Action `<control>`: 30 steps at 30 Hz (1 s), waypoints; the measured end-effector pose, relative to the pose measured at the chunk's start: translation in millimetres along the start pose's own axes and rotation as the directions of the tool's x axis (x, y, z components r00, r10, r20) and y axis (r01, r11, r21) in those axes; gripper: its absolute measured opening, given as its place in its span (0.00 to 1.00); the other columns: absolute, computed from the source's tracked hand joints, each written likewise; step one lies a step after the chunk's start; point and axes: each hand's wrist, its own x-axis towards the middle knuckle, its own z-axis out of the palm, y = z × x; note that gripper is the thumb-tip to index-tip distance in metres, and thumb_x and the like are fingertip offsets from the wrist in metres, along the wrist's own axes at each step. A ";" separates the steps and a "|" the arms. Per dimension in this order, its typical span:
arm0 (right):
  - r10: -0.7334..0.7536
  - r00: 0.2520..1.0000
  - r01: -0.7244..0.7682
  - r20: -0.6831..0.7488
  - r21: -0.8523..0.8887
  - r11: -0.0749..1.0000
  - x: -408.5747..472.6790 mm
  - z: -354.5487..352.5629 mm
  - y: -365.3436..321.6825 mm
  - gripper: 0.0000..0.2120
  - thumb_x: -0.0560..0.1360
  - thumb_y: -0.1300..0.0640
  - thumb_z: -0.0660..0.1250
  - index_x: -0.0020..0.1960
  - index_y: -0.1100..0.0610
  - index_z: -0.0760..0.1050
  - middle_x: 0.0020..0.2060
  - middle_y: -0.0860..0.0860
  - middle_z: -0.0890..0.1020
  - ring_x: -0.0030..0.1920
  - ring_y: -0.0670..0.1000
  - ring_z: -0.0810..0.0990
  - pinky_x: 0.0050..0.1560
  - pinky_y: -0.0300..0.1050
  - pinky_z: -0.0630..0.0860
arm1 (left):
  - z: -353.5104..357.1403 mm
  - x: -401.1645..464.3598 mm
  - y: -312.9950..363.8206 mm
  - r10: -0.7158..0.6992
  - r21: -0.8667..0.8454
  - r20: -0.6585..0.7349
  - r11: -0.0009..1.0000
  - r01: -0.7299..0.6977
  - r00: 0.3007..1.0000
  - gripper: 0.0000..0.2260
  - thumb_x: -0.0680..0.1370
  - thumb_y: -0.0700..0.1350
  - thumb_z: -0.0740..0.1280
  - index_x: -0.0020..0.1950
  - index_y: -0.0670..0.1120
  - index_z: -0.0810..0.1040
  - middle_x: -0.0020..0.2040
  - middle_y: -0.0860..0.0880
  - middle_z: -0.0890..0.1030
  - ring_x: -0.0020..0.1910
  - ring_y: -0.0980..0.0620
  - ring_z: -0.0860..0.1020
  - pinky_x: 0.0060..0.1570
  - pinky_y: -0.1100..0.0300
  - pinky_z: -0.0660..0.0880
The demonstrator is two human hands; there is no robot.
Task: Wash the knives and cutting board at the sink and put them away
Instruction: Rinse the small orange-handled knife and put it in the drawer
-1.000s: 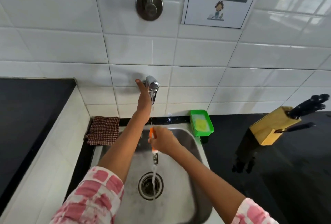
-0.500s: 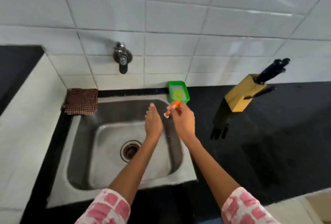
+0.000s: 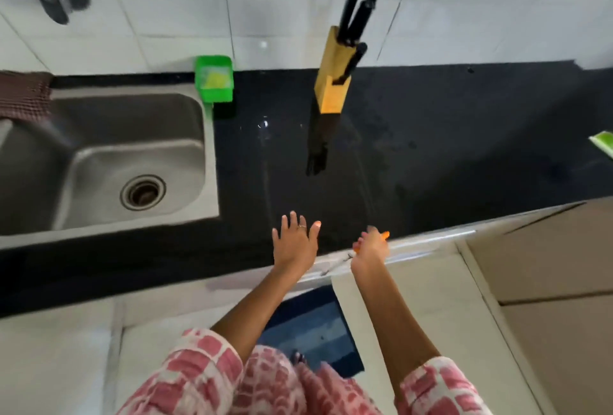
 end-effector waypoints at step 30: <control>0.017 0.776 0.620 0.631 -0.756 -0.209 -27.2 -76.5 50.4 0.14 0.77 0.52 0.62 0.53 0.63 0.77 0.51 0.57 0.81 0.51 0.57 0.80 0.49 0.48 0.75 | 20.2 -26.0 6.1 -0.058 0.261 0.098 0.965 0.030 0.994 0.32 0.79 0.63 0.43 0.77 0.44 0.49 0.78 0.47 0.46 0.77 0.46 0.45 0.73 0.45 0.47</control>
